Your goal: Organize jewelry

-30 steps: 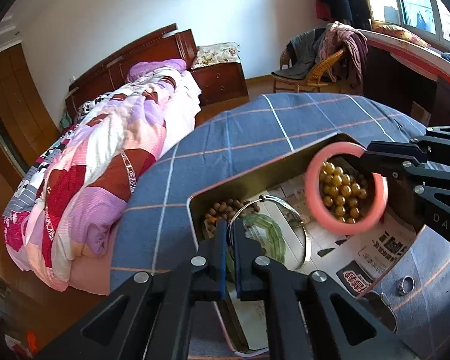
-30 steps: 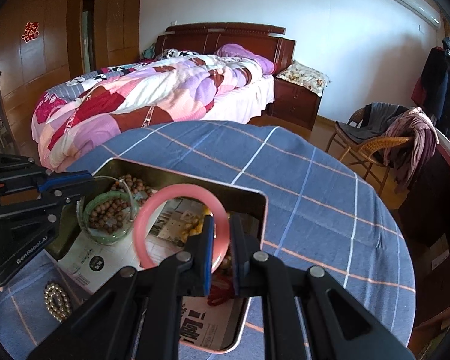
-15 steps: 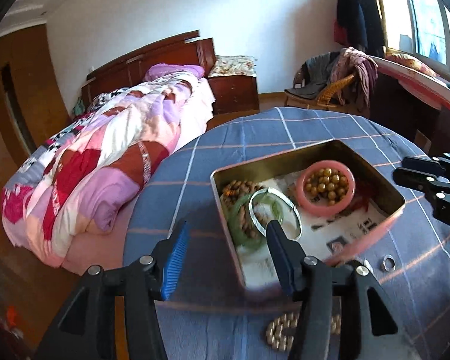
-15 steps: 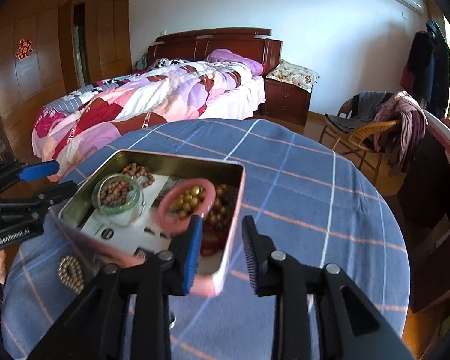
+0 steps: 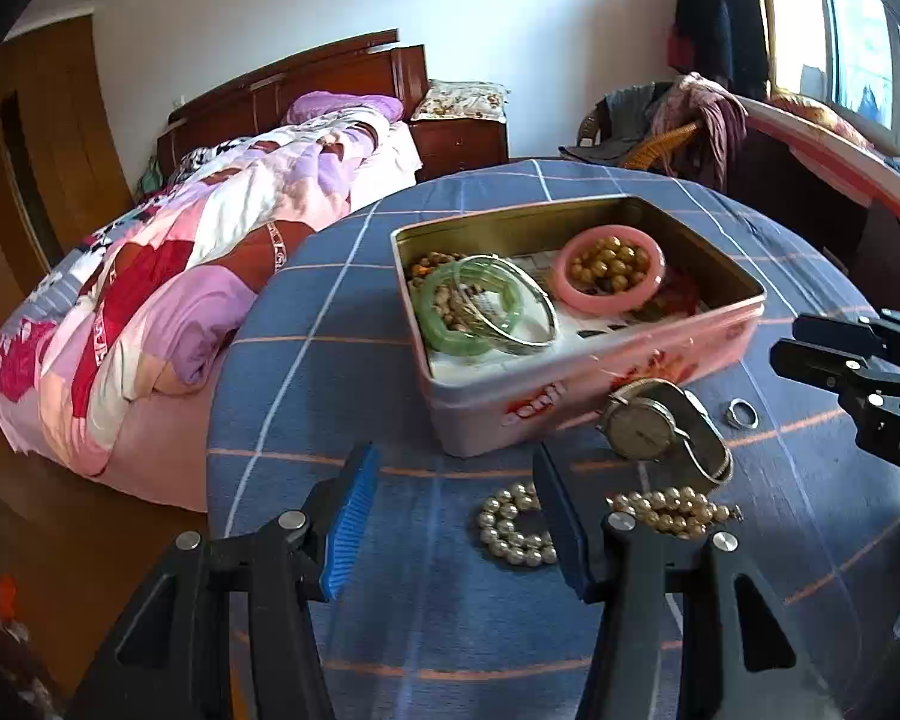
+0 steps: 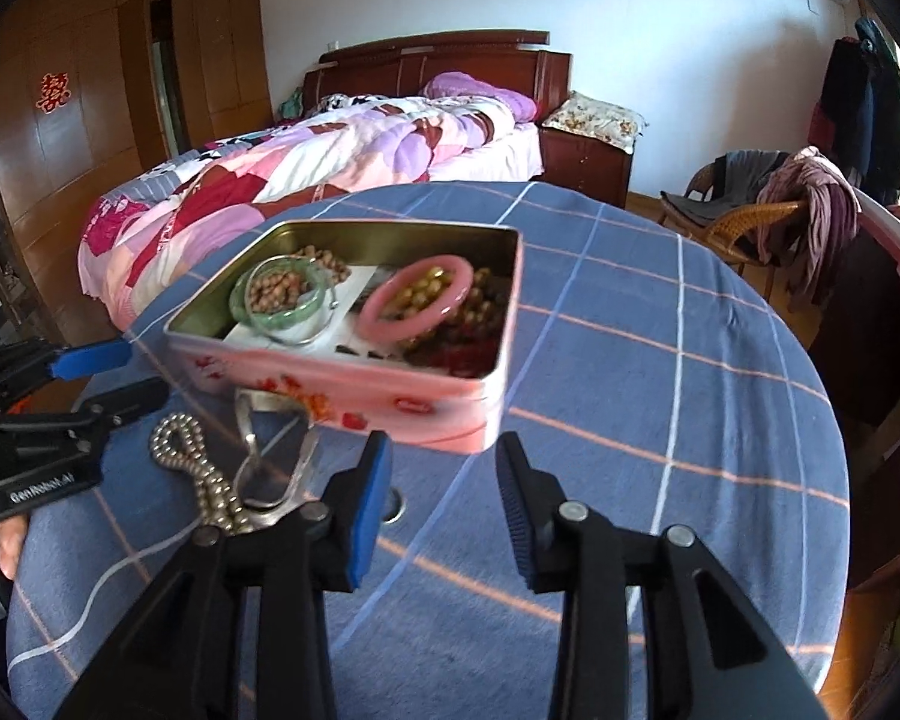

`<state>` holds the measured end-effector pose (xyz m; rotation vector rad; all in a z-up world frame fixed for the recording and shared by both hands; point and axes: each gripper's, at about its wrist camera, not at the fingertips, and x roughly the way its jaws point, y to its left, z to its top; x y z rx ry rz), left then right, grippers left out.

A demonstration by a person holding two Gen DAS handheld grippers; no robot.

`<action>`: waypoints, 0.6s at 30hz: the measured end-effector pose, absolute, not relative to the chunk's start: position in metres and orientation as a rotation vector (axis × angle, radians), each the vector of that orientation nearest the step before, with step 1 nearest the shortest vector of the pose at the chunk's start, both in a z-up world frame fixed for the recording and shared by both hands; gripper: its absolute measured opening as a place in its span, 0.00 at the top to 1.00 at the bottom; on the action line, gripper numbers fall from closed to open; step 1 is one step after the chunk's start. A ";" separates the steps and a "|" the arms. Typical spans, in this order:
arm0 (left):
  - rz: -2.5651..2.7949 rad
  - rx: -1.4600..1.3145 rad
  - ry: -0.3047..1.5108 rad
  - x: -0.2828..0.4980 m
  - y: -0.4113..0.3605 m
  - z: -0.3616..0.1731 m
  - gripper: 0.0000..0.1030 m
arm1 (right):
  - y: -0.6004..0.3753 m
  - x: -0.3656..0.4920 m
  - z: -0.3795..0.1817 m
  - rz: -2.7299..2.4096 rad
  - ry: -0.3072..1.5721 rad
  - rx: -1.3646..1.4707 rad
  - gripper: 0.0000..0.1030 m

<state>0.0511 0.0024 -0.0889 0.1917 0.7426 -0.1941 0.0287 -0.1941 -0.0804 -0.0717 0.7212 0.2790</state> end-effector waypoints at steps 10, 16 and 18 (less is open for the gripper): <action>-0.196 0.242 0.777 0.052 -0.004 -0.109 0.47 | -0.193 0.025 -0.088 0.277 0.728 -0.065 0.59; -0.127 0.244 0.790 0.056 0.014 -0.111 0.47 | -0.195 0.023 -0.088 0.276 0.727 -0.056 0.56; -0.112 0.234 0.789 0.058 0.020 -0.111 0.47 | -0.196 0.023 -0.088 0.276 0.729 -0.052 0.56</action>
